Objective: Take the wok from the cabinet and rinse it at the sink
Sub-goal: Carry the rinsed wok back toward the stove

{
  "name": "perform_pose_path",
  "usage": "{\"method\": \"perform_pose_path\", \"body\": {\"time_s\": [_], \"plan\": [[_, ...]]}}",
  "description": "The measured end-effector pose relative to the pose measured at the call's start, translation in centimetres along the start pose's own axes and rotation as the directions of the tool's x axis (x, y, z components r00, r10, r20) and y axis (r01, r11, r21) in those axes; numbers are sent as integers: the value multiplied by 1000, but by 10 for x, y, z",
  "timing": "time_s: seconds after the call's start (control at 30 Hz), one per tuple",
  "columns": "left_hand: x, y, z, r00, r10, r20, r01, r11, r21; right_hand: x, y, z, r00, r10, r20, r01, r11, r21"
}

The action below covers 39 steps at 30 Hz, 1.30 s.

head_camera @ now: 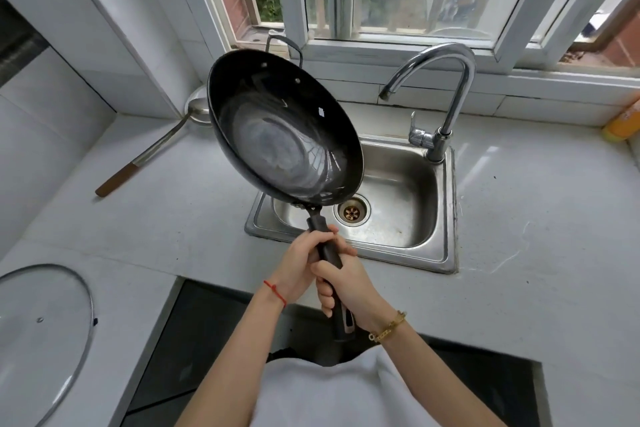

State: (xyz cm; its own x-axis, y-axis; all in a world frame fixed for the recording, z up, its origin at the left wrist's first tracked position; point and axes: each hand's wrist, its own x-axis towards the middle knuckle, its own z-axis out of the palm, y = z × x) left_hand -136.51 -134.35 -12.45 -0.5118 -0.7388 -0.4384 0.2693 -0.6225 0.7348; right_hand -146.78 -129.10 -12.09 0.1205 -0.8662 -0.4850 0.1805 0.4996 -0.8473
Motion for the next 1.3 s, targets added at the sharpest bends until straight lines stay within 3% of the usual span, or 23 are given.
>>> {"method": "perform_pose_path", "body": {"time_s": [0.23,0.5,0.87,1.3], "plan": [[-5,1,-32,997,-43,-67,47,997,60,9,12,29,990,-69,-121,38,970,-242],[-30,10,-86,997,-60,-55,68,984,167,7,31,89,961,-121,-250,48,959,-279],[-69,49,-115,985,-22,168,-18,972,233,-8,27,159,888,-251,-386,139,945,-295],[-107,54,-70,869,-56,491,-106,950,295,-75,21,177,743,-331,-582,212,941,-264]]}}
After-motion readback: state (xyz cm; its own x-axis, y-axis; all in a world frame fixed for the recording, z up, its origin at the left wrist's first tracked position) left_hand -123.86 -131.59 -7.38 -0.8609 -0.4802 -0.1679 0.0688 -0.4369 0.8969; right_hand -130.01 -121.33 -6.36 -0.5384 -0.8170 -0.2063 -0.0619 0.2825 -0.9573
